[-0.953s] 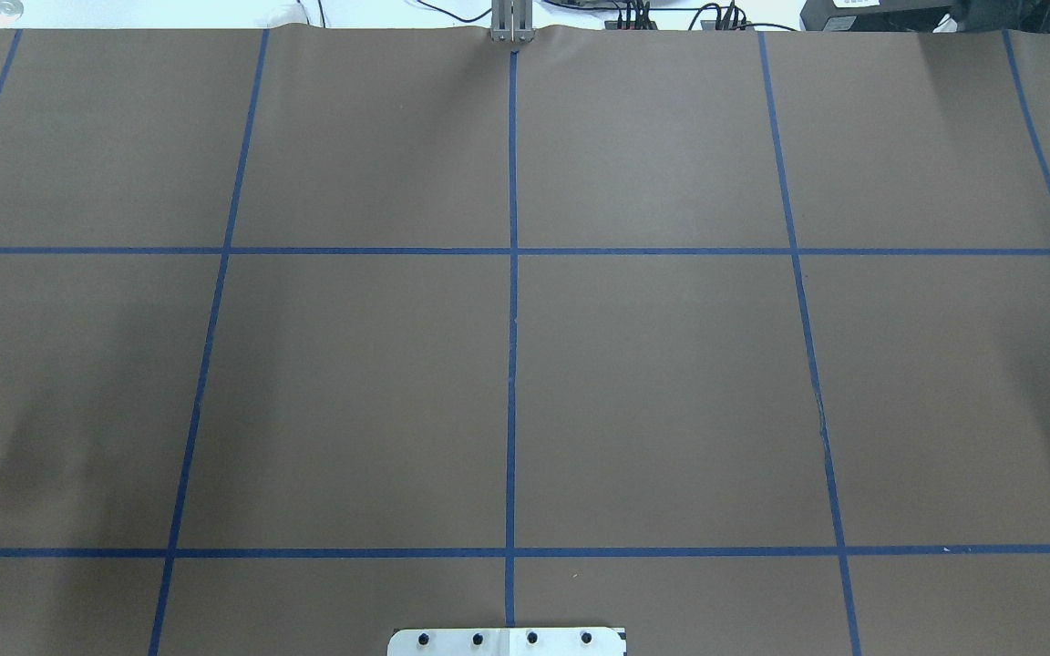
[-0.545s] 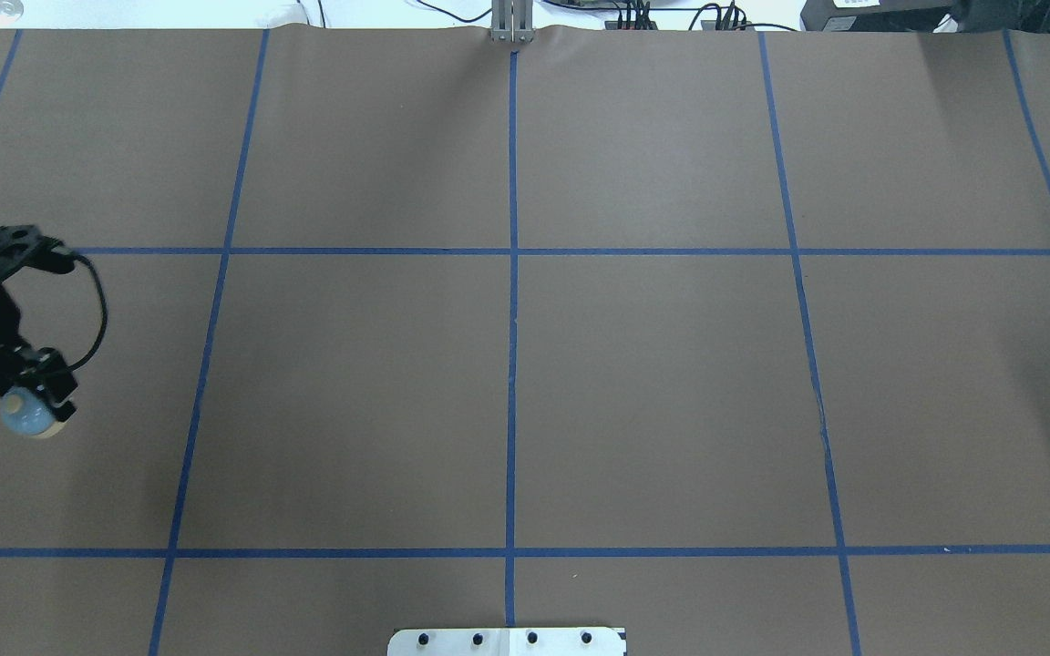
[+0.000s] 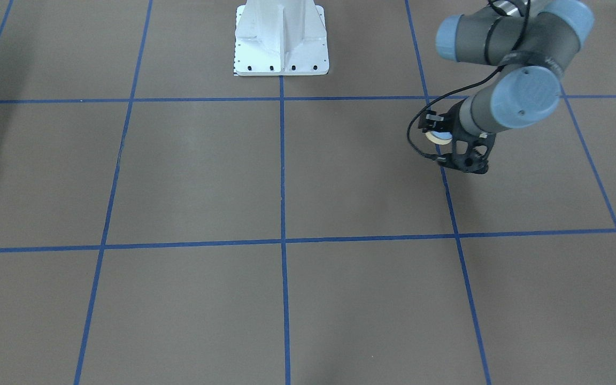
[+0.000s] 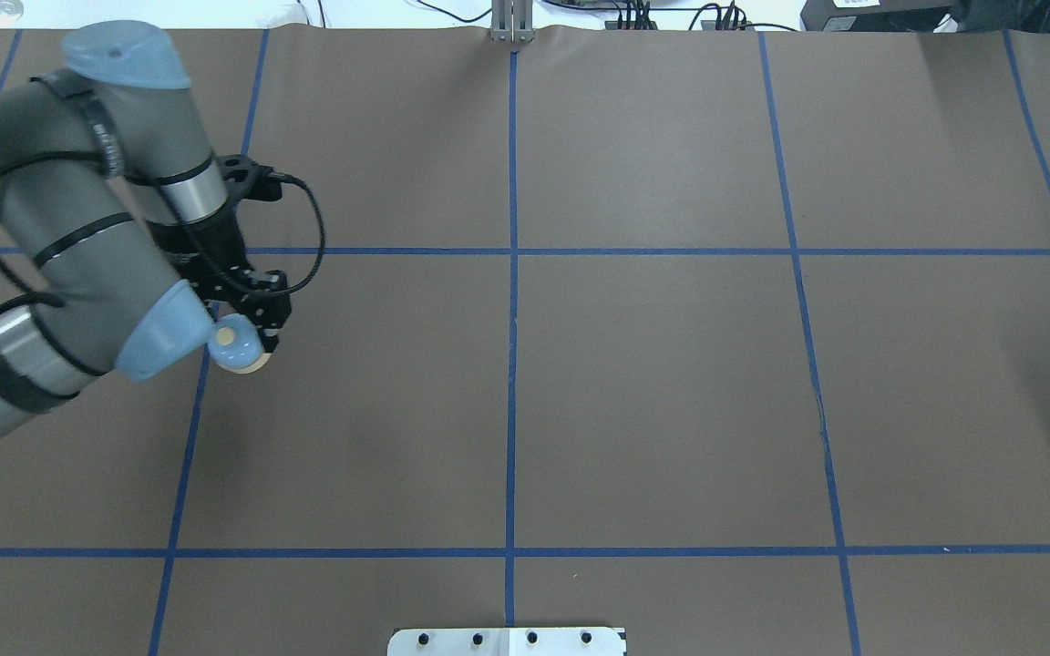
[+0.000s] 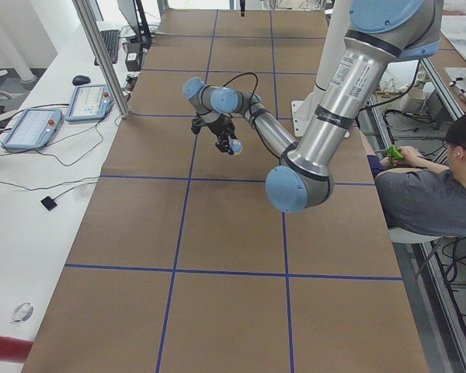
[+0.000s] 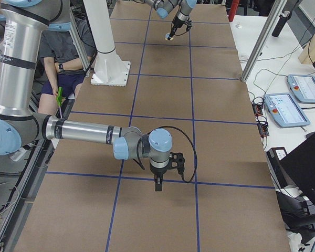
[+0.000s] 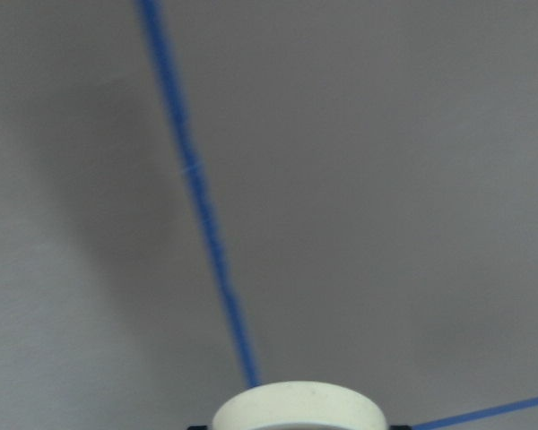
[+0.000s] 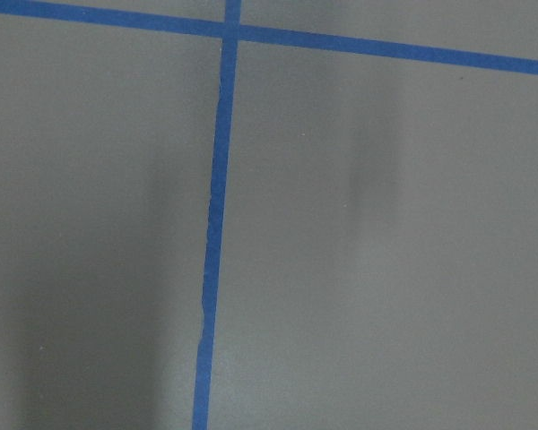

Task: Place and press bell with both arms
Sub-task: 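Carry the blue bell with the left gripper toward the table centre, then lower the blue bell onto the table centre and open the left gripper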

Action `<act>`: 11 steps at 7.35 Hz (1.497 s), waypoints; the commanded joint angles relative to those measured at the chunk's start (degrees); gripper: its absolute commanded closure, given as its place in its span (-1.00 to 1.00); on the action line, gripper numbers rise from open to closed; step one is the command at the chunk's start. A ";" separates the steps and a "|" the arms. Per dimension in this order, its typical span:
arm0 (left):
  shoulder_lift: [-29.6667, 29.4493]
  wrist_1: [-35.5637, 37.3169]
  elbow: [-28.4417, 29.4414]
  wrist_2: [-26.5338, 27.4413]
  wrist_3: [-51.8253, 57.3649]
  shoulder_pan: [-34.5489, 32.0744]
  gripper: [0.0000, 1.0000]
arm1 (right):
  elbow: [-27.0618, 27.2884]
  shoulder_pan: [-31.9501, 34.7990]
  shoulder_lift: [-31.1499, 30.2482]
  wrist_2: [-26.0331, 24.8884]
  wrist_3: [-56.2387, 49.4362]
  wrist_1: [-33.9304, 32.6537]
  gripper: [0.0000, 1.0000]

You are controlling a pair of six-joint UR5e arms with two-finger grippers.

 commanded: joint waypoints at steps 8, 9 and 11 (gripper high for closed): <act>-29.33 -29.96 42.53 0.65 -29.54 9.62 0.58 | -0.22 0.00 -0.32 -0.01 0.01 -0.01 -1.00; -29.51 -31.20 43.58 1.61 -29.54 9.54 0.55 | -0.22 0.00 -0.32 -0.01 0.01 -0.01 -1.00; -29.51 -31.65 43.86 1.88 -29.54 9.62 0.36 | -0.22 0.00 -0.32 0.08 0.01 -0.01 -1.00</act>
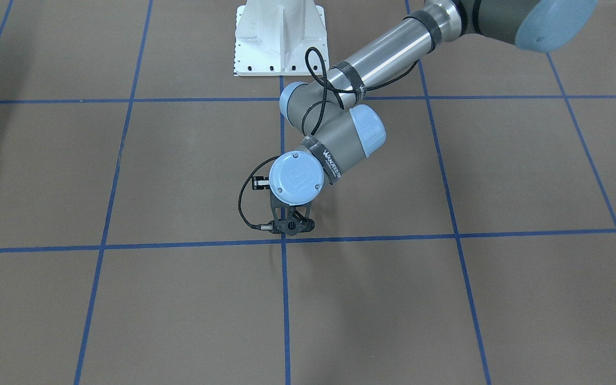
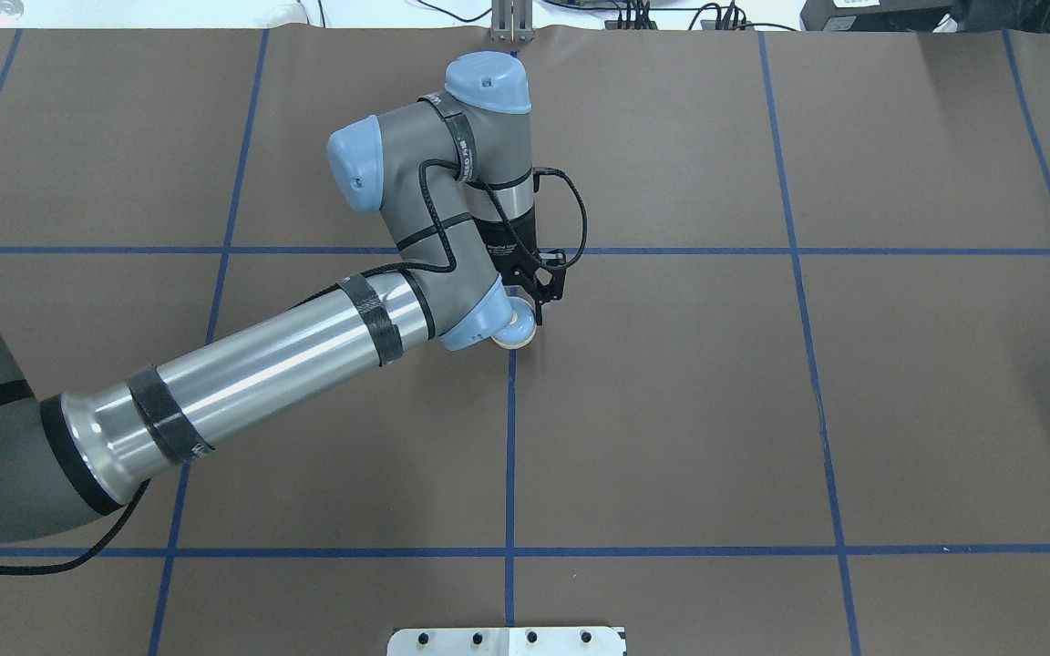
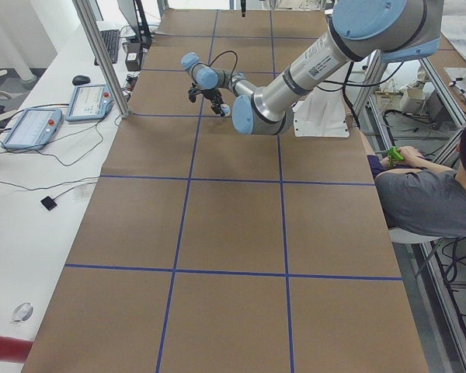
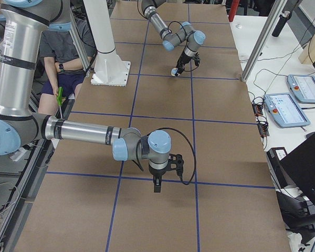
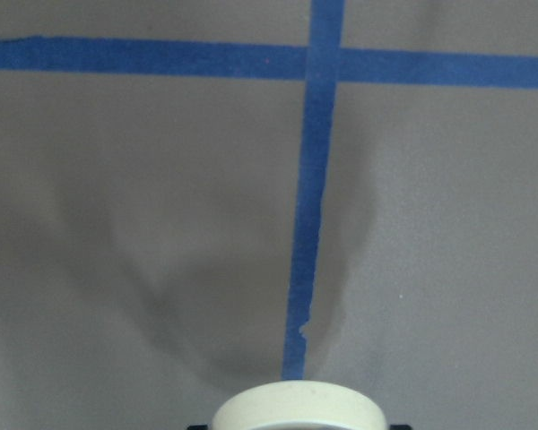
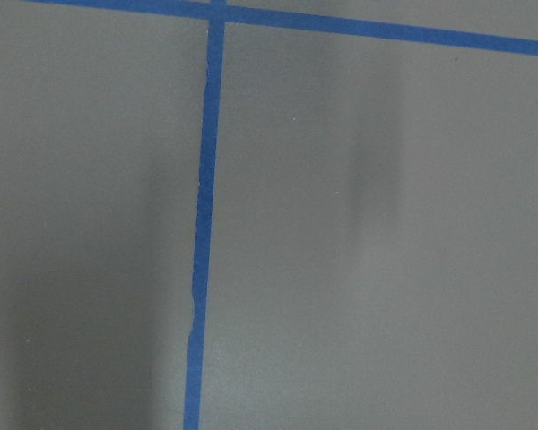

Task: Place and press bell with both arms
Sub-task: 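Lower the blue bell onto the table centre and open the left gripper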

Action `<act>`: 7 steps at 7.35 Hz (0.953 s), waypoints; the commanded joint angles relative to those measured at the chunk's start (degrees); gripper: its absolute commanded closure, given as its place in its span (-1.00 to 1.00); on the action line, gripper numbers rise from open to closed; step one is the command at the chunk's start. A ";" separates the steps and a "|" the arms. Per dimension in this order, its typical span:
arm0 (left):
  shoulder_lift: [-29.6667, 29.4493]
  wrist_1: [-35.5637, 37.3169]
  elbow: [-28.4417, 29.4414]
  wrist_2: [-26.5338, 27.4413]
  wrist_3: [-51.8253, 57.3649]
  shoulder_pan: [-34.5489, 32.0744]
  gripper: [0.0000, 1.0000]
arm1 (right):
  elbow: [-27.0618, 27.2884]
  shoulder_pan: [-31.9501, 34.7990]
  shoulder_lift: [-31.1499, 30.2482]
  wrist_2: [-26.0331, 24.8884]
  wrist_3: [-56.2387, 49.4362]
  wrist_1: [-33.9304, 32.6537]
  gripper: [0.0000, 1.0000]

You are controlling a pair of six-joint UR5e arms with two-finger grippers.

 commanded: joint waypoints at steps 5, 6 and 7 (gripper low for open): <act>0.03 -2.22 0.59 2.75 -0.82 1.36 -1.00 | 0.01 0.08 0.09 -0.02 0.00 0.00 -1.00; 0.03 -2.22 0.41 2.93 -1.00 1.37 -1.00 | 0.01 0.00 0.00 0.07 0.00 0.00 -1.00; 0.03 -1.78 -0.90 2.93 -2.48 1.10 -1.00 | 0.01 0.00 0.09 0.07 0.00 0.00 -1.00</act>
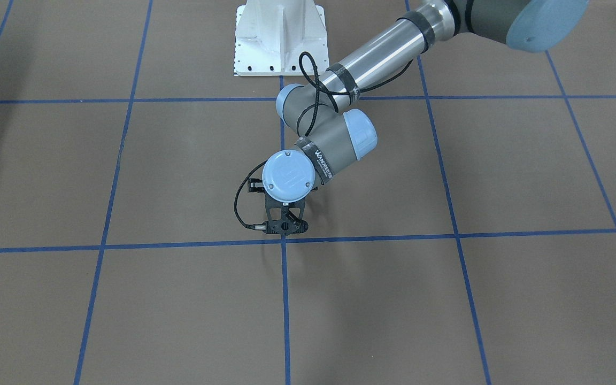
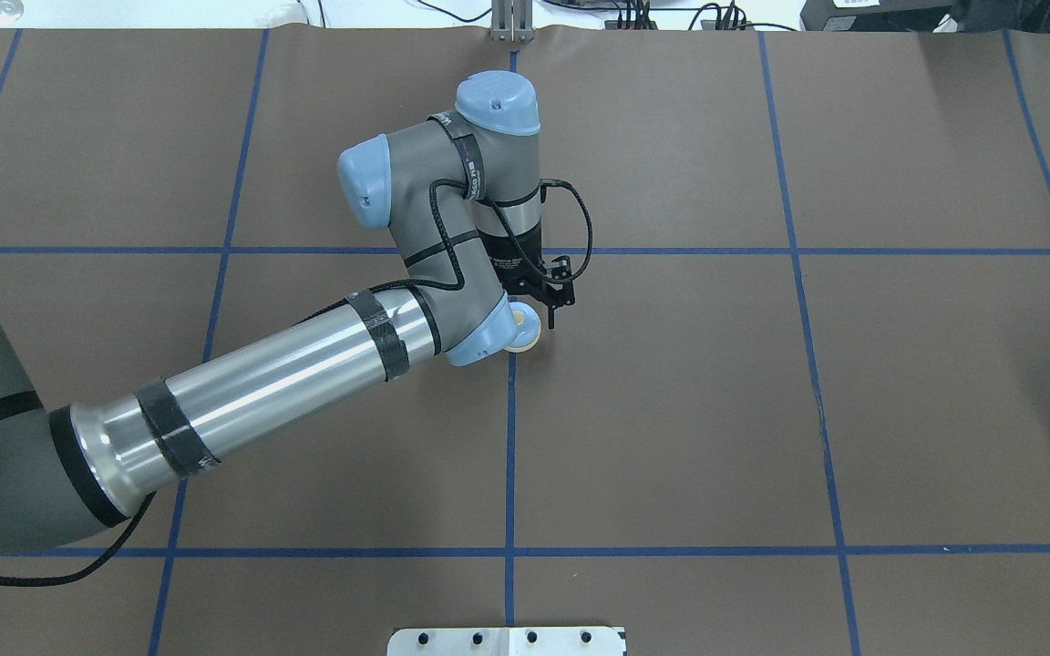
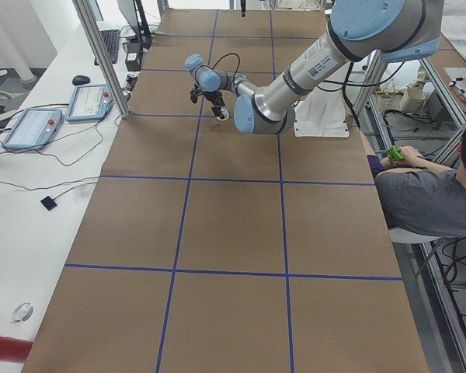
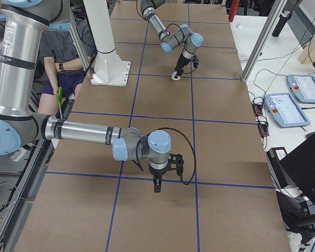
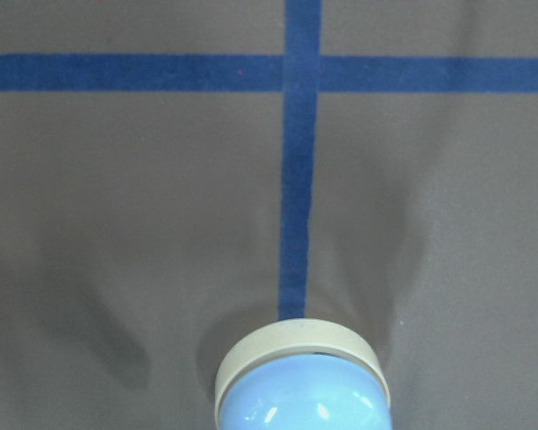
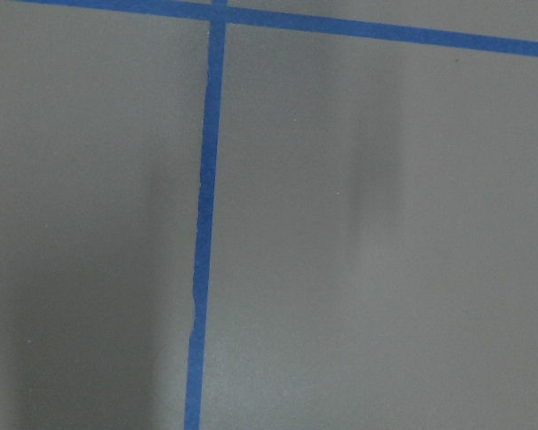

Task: Place and press bell with both arms

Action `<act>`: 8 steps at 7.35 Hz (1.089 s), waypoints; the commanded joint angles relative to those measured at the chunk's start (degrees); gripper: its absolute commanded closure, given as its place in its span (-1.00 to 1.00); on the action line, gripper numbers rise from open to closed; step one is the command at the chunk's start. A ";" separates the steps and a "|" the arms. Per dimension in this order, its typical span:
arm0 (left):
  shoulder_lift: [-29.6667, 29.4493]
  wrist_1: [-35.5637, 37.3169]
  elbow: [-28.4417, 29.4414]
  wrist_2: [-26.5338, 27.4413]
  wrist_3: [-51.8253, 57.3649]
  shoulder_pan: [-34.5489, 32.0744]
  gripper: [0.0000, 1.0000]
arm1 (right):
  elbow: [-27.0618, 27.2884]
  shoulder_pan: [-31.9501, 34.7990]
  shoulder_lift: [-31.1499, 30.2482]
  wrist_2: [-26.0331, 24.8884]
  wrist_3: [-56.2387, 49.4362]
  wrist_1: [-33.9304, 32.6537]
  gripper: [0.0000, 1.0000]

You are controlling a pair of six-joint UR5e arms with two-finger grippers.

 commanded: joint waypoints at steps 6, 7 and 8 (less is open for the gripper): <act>12.95 8.20 -29.04 -0.21 3.86 -8.72 -1.00 | 1.84 0.85 3.56 2.03 0.09 0.87 -1.00; 19.71 8.20 -35.80 -0.21 7.56 -9.87 -1.00 | 2.80 0.94 4.78 2.05 0.09 0.88 -1.00; 26.82 8.72 -42.31 -0.21 12.55 -11.71 -1.00 | 4.38 0.94 5.49 1.88 0.00 0.97 -1.00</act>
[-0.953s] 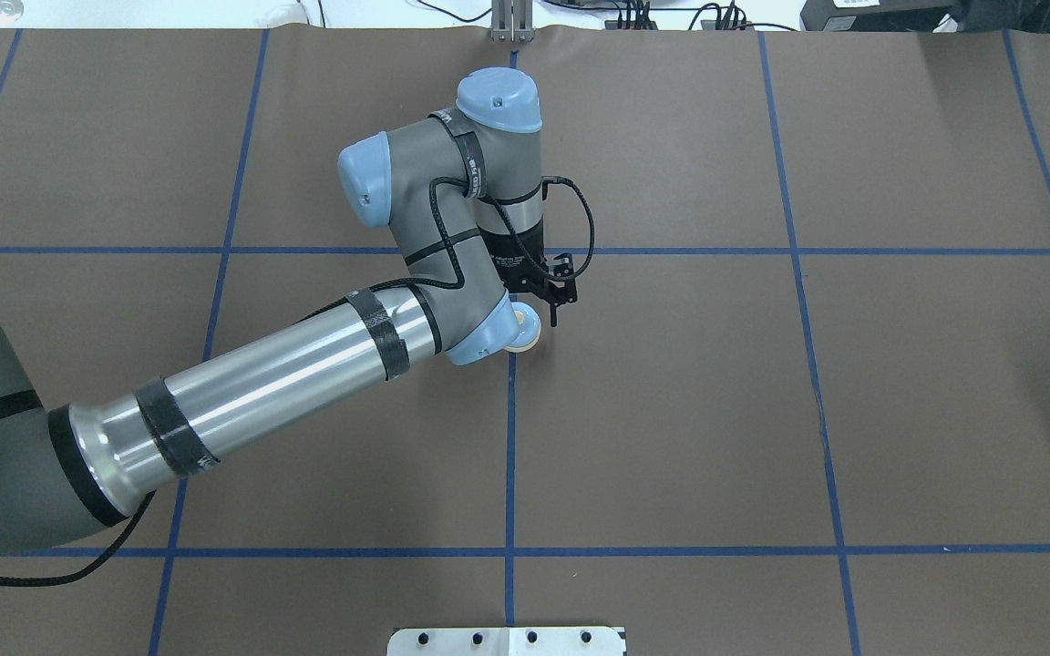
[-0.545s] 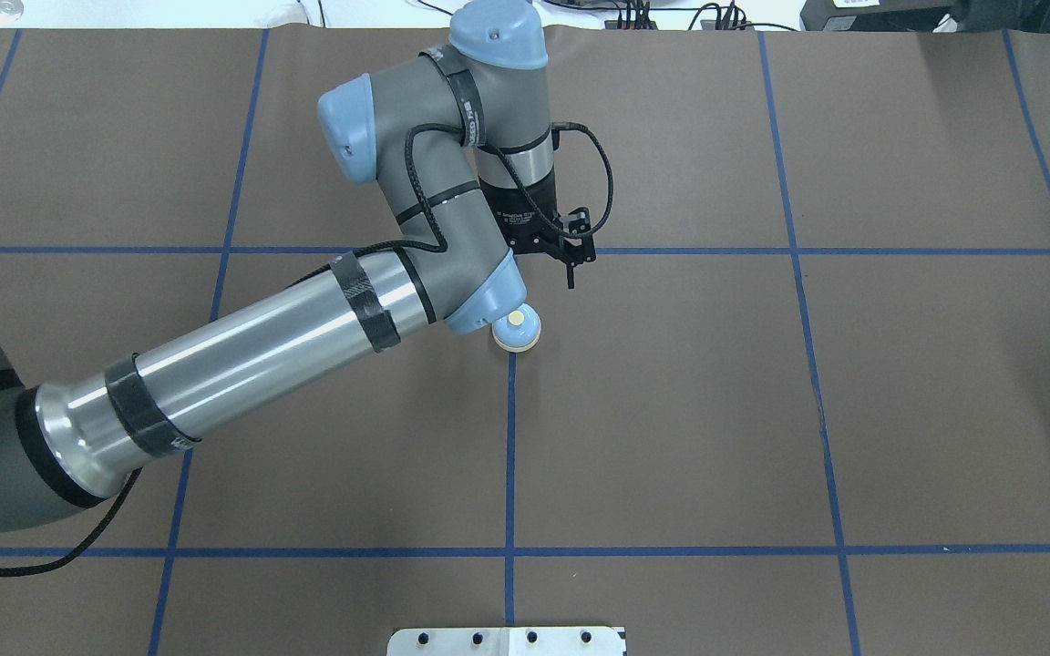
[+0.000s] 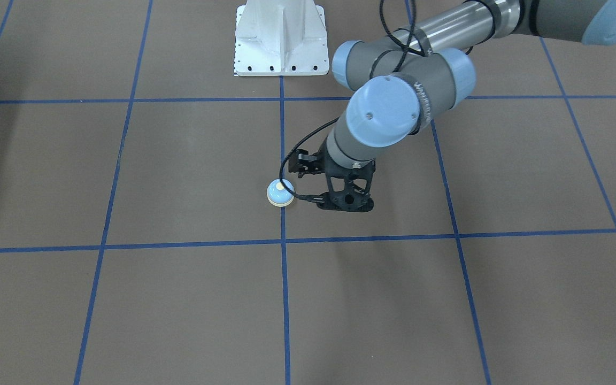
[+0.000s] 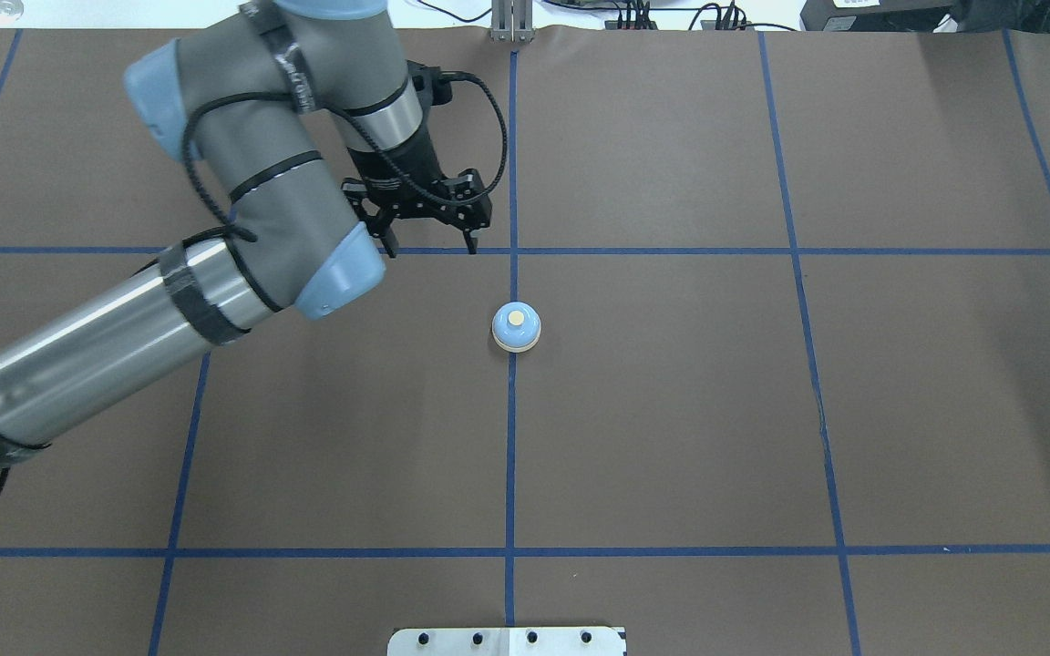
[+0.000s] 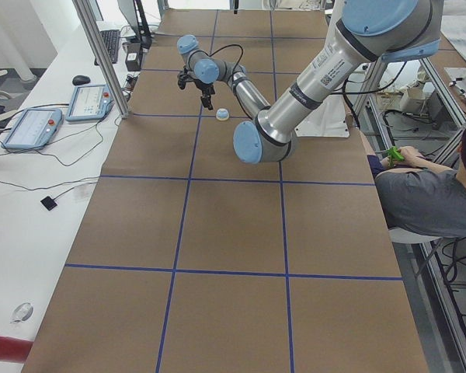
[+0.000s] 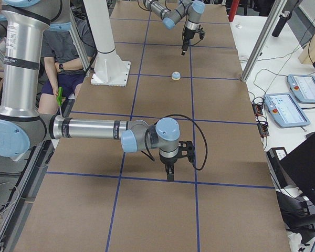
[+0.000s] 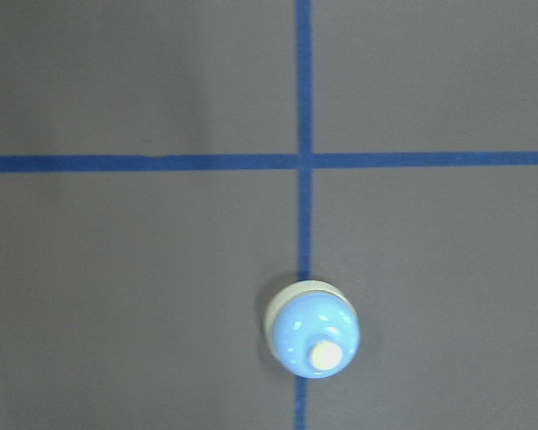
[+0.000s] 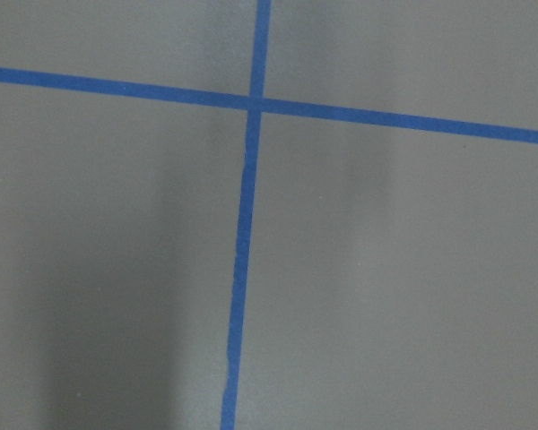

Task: Place and press bell with both arms

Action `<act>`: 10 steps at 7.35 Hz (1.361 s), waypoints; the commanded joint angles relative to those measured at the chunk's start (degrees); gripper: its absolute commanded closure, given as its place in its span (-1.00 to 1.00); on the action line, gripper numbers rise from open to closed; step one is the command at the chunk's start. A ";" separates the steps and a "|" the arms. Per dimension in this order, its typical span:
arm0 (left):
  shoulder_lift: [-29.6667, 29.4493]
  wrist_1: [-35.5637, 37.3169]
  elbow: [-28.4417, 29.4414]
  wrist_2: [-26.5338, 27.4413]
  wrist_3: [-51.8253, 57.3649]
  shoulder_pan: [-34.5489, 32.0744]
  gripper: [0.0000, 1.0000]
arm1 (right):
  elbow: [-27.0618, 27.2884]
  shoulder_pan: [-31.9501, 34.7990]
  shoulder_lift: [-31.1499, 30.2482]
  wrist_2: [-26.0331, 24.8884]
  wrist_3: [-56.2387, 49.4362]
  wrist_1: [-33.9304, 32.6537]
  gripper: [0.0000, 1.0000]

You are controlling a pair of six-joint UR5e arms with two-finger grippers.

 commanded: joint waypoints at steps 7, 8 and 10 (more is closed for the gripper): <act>43.33 5.12 -23.37 1.49 47.26 -20.67 -1.00 | 11.76 -6.19 8.68 6.11 9.67 2.01 -0.99; 46.68 4.69 -23.20 5.32 52.10 -23.48 -1.00 | 12.63 -9.79 11.23 5.24 15.45 1.93 -1.00; 50.84 4.76 -22.60 14.41 63.38 -32.41 -1.00 | 12.64 -17.95 17.98 3.32 30.19 1.40 -1.00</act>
